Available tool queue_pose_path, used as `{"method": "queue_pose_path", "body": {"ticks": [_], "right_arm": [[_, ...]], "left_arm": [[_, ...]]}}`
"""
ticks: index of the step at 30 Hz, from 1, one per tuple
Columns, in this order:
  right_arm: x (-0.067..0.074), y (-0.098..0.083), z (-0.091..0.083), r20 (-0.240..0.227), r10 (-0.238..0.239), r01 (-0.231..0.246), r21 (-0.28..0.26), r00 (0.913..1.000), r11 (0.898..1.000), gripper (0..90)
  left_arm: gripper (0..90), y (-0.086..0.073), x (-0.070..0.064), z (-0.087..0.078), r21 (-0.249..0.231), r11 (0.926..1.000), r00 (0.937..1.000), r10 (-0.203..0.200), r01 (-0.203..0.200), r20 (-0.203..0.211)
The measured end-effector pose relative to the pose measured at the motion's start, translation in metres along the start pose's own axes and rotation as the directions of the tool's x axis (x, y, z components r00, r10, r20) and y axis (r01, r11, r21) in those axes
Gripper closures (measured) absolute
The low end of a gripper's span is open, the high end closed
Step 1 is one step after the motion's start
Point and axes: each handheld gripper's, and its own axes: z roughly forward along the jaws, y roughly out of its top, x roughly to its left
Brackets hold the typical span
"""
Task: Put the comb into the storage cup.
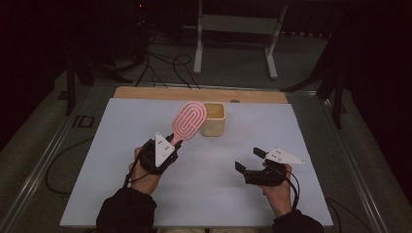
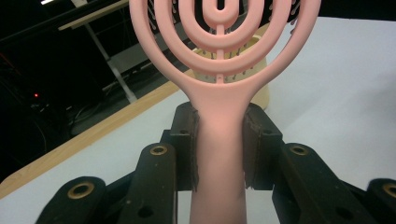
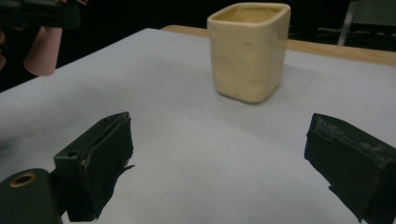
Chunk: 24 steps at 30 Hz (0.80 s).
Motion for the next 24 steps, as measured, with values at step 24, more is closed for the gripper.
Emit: {"method": "queue_pose_path", "body": {"ticks": [24], "right_arm": [[0.022, 0.046, 0.033, -0.063, -0.004, 0.003, -0.011, 0.998, 1.0, 7.6]], "left_arm": [[69.8, 0.002, -0.002, -0.002, -0.02, 0.9998, 1.0, 0.005, -0.005, -0.001]]}}
